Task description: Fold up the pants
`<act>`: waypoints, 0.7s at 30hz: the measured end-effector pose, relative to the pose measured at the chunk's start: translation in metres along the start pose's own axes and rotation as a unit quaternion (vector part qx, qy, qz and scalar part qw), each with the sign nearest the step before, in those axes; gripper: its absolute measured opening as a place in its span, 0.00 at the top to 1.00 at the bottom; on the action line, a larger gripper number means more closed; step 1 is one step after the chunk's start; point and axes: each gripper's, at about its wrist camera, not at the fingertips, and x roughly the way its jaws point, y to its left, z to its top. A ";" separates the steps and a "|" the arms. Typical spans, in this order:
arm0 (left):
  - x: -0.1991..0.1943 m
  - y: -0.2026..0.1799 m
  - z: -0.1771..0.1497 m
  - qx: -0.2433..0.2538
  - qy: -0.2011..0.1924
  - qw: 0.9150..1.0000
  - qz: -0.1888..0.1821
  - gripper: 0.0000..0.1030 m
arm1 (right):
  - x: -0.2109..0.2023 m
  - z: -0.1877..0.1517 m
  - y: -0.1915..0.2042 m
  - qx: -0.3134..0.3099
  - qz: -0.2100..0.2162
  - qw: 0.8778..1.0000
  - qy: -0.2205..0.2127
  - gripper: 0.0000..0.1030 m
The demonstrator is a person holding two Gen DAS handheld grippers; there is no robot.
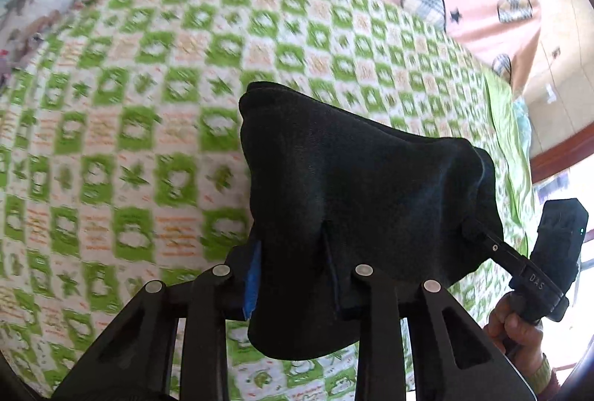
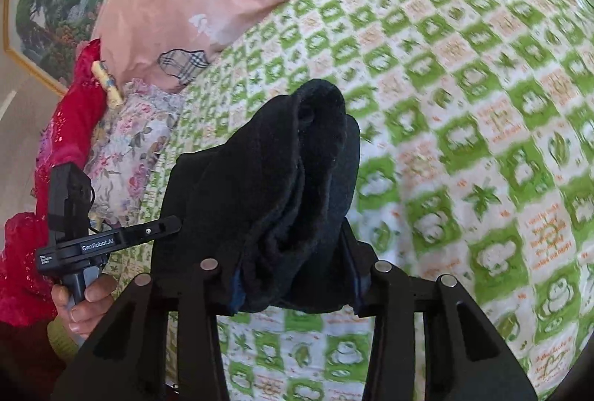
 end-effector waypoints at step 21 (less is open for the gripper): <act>-0.005 0.099 0.035 -0.085 -0.036 0.993 0.067 0.72 | 0.110 0.048 0.066 -0.077 0.028 0.996 0.045 0.58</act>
